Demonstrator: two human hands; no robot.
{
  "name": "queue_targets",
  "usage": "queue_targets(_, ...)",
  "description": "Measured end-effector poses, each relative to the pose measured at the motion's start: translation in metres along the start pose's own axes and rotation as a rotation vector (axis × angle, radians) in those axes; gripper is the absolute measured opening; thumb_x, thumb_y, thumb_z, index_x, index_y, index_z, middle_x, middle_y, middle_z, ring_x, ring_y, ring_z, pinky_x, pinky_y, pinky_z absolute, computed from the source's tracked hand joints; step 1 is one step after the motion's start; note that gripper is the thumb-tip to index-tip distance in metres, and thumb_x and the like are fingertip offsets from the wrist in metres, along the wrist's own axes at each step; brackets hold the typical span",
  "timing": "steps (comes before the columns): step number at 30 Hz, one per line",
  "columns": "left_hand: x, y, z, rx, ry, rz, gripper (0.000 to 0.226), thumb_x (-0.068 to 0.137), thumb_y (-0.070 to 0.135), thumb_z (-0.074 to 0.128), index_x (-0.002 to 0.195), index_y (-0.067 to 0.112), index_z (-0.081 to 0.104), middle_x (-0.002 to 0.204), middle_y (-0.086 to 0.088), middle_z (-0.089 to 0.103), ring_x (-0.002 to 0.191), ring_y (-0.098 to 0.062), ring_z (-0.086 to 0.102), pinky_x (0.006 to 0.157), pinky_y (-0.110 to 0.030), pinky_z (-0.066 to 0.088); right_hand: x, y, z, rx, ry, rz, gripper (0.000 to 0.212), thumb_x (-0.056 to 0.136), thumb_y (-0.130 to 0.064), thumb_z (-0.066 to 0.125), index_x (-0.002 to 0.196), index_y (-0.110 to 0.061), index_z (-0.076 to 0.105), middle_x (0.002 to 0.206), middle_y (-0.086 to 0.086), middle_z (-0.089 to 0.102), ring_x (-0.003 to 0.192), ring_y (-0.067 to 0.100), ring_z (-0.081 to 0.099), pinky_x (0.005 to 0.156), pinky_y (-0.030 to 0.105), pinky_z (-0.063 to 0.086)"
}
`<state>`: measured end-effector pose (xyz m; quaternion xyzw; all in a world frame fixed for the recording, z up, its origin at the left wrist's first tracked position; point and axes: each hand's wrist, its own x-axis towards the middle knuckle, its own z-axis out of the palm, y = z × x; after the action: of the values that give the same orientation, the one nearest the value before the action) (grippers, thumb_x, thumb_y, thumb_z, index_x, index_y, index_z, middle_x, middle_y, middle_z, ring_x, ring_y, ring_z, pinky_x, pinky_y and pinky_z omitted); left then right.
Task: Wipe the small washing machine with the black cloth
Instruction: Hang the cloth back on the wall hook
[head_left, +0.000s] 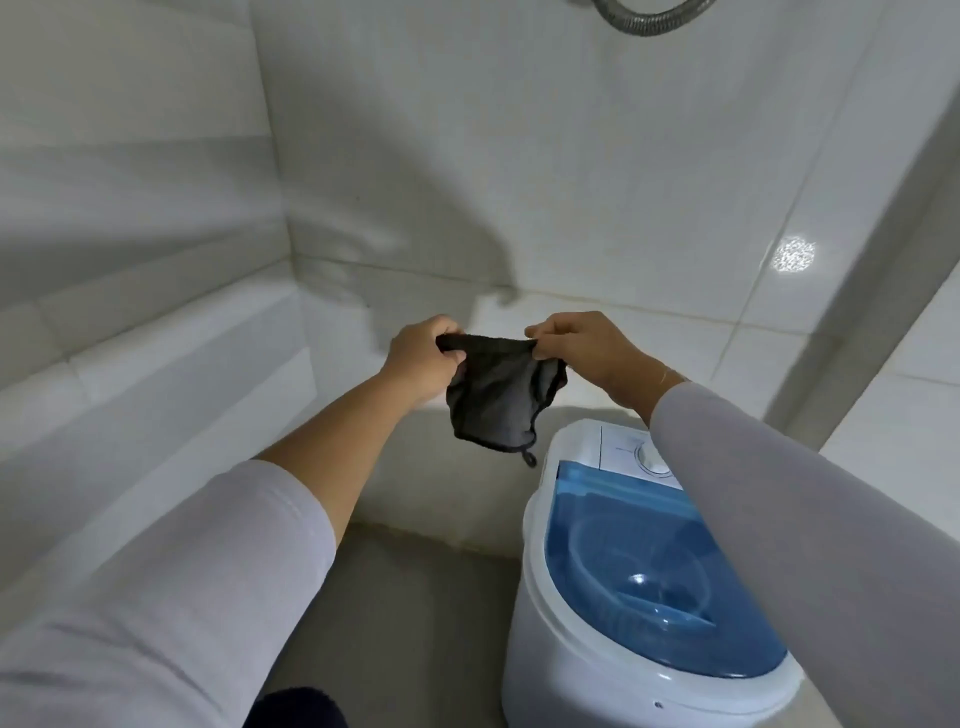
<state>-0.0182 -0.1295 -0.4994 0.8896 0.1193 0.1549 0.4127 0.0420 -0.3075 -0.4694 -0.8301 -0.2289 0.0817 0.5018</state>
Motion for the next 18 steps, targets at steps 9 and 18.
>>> queue_targets(9,0.084,0.027,-0.048,-0.200,0.195,-0.114,0.032,0.089,0.005,0.053,0.118,0.017,0.056,0.105,0.000,0.061,0.093,-0.018,0.056,0.080,-0.025,0.043,0.085,-0.058,0.009,0.118,-0.253,0.131,0.020,0.076,-0.003,0.054,0.061,-0.017,0.052,0.063,0.001,0.047,0.067,0.021,0.043,0.068,0.032,0.035)
queue_targets(18,0.108,0.143,-0.167,-0.140,0.115,-0.100,0.020,0.088,0.009,0.057,0.107,0.015,0.060,0.106,0.001,0.066,0.097,-0.015,0.060,0.086,-0.025,0.045,0.102,-0.225,-0.028,0.337,-0.407,0.238,0.035,0.099,-0.021,0.029,0.132,-0.026,0.038,0.096,0.013,0.070,0.082,0.035,0.071,0.073,0.038,0.059)
